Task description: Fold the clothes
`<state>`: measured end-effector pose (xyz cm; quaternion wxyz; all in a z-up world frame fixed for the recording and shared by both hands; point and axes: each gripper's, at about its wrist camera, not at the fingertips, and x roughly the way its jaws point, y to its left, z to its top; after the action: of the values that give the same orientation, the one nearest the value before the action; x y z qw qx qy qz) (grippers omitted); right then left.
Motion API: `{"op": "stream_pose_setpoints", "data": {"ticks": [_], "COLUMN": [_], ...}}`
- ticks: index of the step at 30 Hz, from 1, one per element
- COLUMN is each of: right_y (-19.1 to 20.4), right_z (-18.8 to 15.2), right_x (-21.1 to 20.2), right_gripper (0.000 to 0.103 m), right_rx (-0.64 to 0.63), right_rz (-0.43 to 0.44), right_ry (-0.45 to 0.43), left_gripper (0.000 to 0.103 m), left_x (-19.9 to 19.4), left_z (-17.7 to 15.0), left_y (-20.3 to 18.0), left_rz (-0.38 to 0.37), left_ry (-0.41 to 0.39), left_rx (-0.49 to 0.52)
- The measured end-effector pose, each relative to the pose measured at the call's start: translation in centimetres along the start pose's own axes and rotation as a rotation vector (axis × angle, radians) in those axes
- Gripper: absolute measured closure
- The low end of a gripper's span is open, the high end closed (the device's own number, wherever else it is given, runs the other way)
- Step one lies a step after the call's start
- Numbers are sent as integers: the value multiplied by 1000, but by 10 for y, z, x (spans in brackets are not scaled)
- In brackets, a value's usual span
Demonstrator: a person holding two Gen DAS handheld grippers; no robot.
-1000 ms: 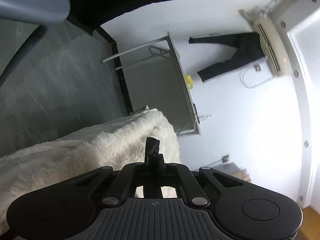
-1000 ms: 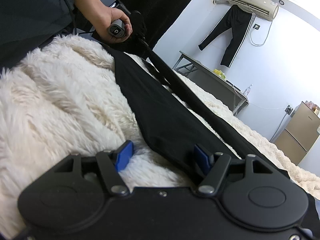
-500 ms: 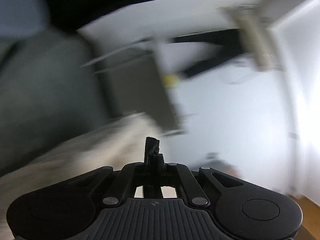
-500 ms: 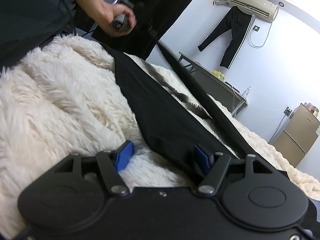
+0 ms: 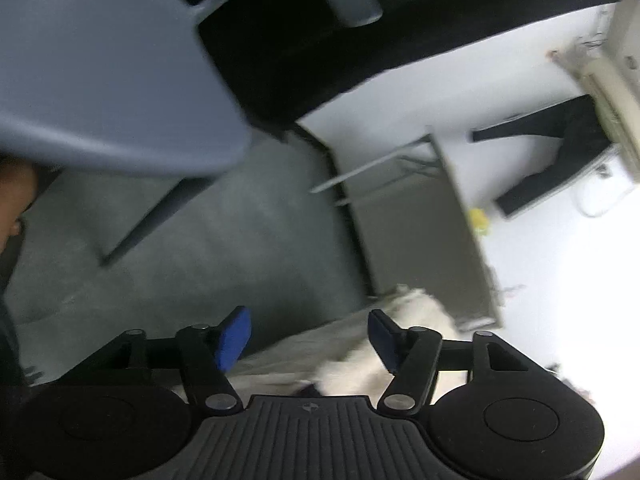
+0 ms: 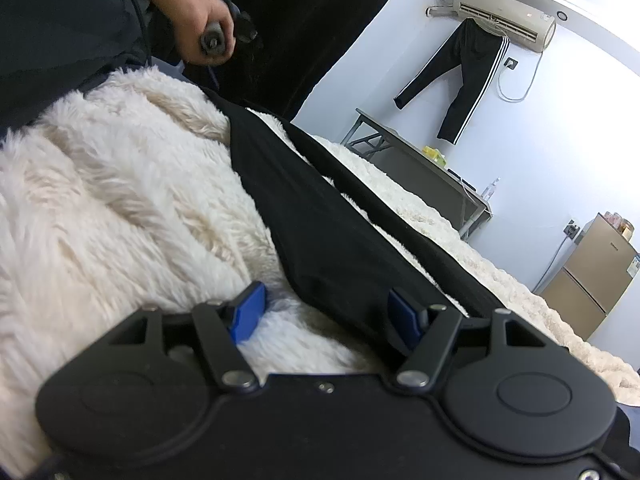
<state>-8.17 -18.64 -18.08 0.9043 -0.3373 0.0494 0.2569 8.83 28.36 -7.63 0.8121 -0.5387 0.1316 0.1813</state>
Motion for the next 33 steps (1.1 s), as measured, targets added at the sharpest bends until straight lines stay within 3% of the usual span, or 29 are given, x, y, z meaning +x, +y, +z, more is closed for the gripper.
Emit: {"op": "stream_pose_setpoints", "data": {"ticks": [3, 7, 10, 13, 15, 18, 20, 23, 28, 32, 33], "right_y": [1, 0, -6, -9, -5, 7, 17, 42, 104, 127, 129], "right_z": [0, 4, 20, 59, 102, 141, 167, 196, 207, 215, 216], "right_x": [0, 2, 7, 2, 2, 23, 42, 82, 147, 179, 182], "right_gripper": [37, 33, 24, 18, 5, 5, 5, 5, 15, 16, 23], "right_rx": [-8, -17, 0, -6, -26, -63, -77, -126, -348, -385, -382], "right_rz": [-5, -10, -19, -22, 38, 116, 170, 220, 212, 178, 175], "right_ry": [-3, 8, 60, -10, -123, -162, -169, -122, -6, 5, 13], "left_gripper": [24, 21, 20, 19, 13, 0, 0, 0, 0, 1, 1], "left_x": [-16, -53, -91, -140, -165, -216, -265, -289, -253, -213, -214], "left_z": [6, -8, -20, -18, -8, 10, 16, 20, -12, -51, -57], "left_y": [-40, -79, -96, -118, -131, -172, -197, -209, -148, -74, -60], "left_rz": [-101, -225, -272, -307, -324, -394, -412, -411, -354, -372, -381], "left_ry": [81, 173, 183, 143, 119, 89, 50, 62, 41, -2, -11], "left_rx": [220, 507, 655, 763, 790, 788, 835, 881, 810, 711, 697]}}
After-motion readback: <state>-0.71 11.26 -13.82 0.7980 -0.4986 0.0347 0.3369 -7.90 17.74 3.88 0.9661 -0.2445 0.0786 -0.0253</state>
